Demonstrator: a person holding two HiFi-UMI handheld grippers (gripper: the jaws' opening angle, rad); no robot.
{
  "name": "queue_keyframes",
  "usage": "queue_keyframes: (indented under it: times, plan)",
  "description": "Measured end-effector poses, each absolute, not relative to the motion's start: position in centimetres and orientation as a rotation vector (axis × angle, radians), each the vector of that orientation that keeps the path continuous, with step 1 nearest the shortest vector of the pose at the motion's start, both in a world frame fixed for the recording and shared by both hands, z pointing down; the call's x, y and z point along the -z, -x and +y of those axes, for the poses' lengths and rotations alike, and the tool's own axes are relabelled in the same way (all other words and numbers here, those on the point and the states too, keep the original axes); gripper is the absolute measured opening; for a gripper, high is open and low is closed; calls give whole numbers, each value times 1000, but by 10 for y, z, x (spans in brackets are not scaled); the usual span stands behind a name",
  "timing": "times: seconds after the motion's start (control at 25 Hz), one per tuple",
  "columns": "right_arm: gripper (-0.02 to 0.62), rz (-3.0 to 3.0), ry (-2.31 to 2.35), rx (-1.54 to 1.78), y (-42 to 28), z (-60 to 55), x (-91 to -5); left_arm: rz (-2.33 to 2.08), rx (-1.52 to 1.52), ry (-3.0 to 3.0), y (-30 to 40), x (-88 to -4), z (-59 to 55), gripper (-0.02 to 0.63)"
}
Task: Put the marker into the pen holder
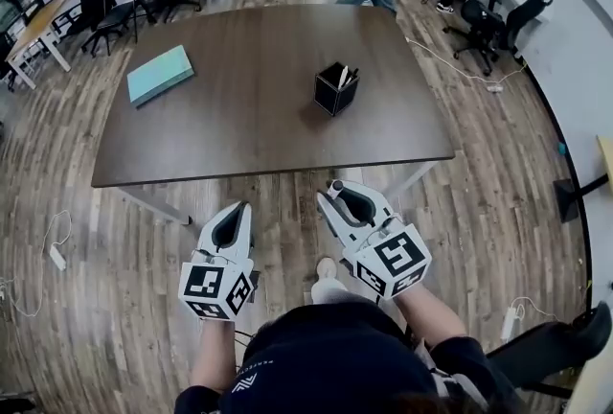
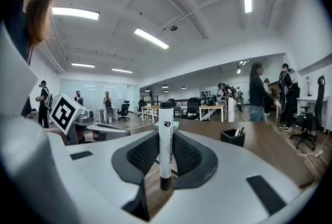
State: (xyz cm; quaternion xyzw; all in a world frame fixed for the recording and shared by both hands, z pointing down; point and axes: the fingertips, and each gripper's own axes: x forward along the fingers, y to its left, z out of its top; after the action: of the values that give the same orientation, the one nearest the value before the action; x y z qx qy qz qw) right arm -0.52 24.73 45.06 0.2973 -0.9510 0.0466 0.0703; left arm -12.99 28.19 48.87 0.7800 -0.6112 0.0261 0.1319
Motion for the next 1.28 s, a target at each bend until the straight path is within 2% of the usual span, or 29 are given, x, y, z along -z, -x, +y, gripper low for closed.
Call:
queue_keyframes:
  times: [0.56, 1.28]
  plan:
    - [71, -2895, -817, -187, -26, 121, -460, -1773, -81, -2273, 80, -492, 146, 6]
    - [71, -2895, -997, -240, -22, -6, -448, -1678, -121, -2325, 93, -496, 22, 6]
